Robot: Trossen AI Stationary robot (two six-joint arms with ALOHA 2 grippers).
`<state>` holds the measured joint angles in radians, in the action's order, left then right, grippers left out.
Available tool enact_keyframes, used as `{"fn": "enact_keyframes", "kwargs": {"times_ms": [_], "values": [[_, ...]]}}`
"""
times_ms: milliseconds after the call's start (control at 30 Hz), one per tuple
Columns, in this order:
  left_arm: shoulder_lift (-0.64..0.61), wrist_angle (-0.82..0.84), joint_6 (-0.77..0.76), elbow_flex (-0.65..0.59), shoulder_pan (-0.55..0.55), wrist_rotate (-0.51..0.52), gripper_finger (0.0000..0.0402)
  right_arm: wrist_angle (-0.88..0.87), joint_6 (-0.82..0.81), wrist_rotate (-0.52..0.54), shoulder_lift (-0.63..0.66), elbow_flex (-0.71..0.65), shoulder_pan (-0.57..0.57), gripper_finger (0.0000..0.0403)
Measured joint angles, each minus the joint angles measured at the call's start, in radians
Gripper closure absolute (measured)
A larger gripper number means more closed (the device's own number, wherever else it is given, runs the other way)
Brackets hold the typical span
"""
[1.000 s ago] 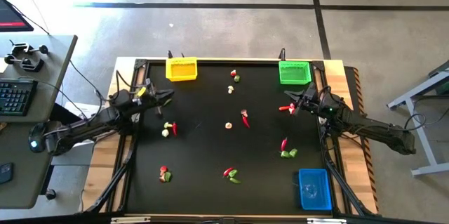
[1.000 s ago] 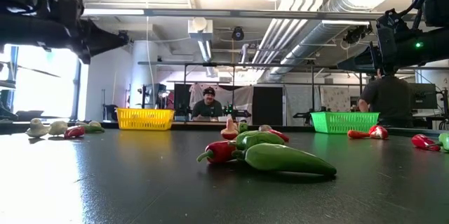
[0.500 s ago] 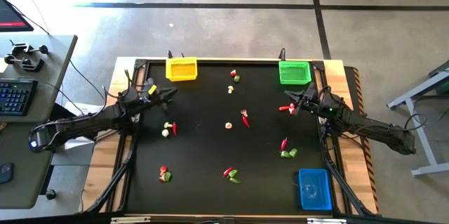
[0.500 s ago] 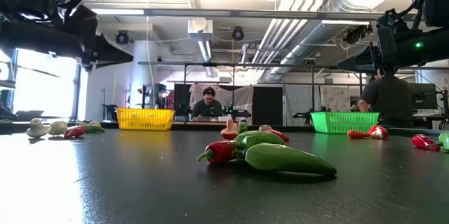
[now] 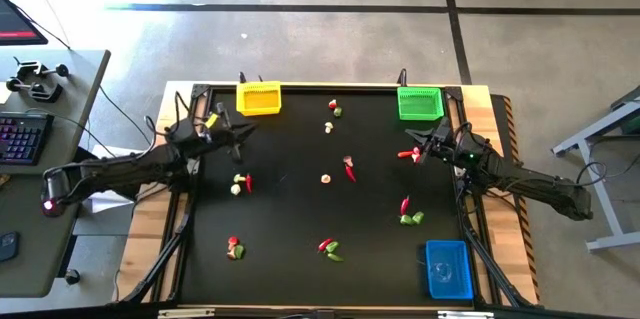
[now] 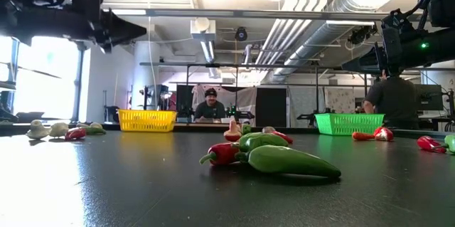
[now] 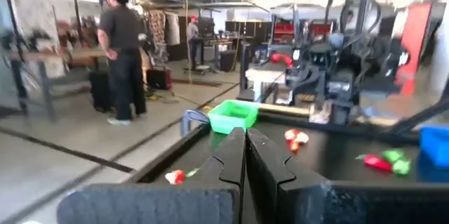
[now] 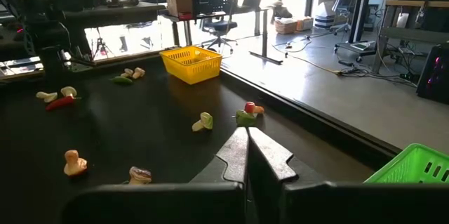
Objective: Sort produce into baskets
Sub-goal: Put the brown mushroom into the yellow bin
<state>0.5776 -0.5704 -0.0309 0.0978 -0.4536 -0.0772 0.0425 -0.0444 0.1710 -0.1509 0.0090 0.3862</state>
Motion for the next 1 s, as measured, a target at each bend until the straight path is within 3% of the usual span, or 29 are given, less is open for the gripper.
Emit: {"fn": "enact_keyframes", "kwargs": {"times_ms": [433, 1000], "values": [[0.181, 0.022, -0.068, 0.104, 0.067, 0.048, 0.0401, 0.000, 0.000, 0.000, 0.000, 0.000, 0.000, 0.0403], [0.636, 0.033, -0.054, 0.340, 0.089, 0.040, 0.0401, 0.000, 0.000, 0.000, 0.000, 0.000, 0.000, 0.0403]]}}
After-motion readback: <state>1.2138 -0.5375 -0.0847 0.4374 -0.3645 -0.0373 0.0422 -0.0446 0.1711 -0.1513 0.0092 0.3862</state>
